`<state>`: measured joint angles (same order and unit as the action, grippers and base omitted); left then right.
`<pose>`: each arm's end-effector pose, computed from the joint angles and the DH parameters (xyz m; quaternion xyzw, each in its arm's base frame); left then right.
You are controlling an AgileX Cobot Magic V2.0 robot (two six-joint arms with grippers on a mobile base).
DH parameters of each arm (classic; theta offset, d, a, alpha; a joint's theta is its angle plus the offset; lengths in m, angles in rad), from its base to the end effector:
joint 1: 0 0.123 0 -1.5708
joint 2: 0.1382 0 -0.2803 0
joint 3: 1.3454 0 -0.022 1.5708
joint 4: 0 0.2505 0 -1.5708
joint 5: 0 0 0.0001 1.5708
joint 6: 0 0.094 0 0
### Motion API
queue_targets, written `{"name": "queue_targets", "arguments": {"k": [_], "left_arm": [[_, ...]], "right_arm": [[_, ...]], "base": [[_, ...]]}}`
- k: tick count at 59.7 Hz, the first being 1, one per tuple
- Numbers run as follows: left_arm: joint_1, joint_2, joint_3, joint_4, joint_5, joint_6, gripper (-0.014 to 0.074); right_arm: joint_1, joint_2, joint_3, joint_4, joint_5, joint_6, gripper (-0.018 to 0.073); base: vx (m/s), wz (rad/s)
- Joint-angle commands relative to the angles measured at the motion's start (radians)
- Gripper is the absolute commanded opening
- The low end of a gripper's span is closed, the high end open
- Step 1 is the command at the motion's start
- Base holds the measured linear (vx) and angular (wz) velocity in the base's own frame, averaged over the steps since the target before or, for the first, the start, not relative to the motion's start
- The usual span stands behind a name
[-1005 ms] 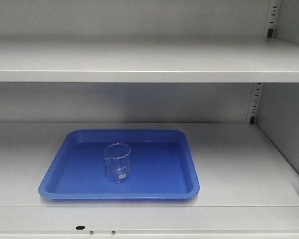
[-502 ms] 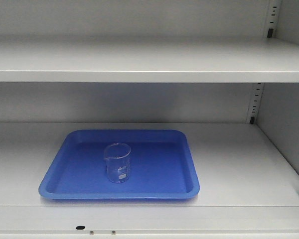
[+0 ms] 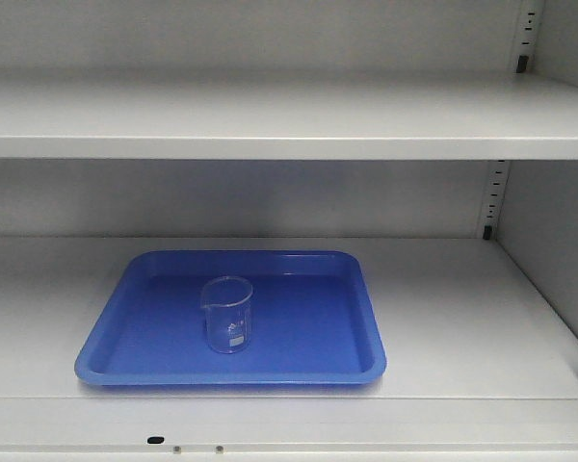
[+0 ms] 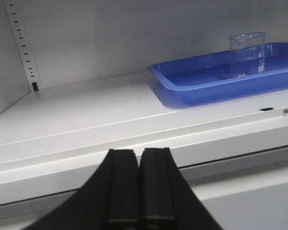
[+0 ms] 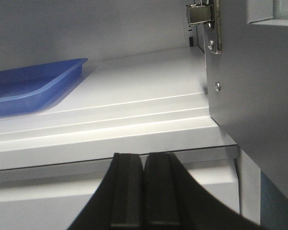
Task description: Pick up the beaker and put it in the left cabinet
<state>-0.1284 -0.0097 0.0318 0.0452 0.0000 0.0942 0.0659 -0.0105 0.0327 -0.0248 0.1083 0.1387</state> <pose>0.0638 -0.0082 0.2032 0.0913 0.6776 0.0040 0.7297 0.0643 0.0040 0.1928 0.0183 0.7220 0.0612 0.6889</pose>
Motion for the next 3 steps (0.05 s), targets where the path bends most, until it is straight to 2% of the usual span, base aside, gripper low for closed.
{"name": "queue_targets", "arguments": {"k": [1,3], "left_arm": [[-0.001,-0.019,0.016,-0.003,-0.075,-0.003,0.0001],[-0.001,-0.019,0.016,-0.003,-0.075,-0.003,0.0001]], "right_arm": [[-0.017,-0.014,0.004,-0.048,-0.103,-0.021,0.0001],[-0.017,-0.014,0.004,-0.048,-0.103,-0.021,0.0001]], "base": [[0.0,0.0],[0.0,0.0]]}}
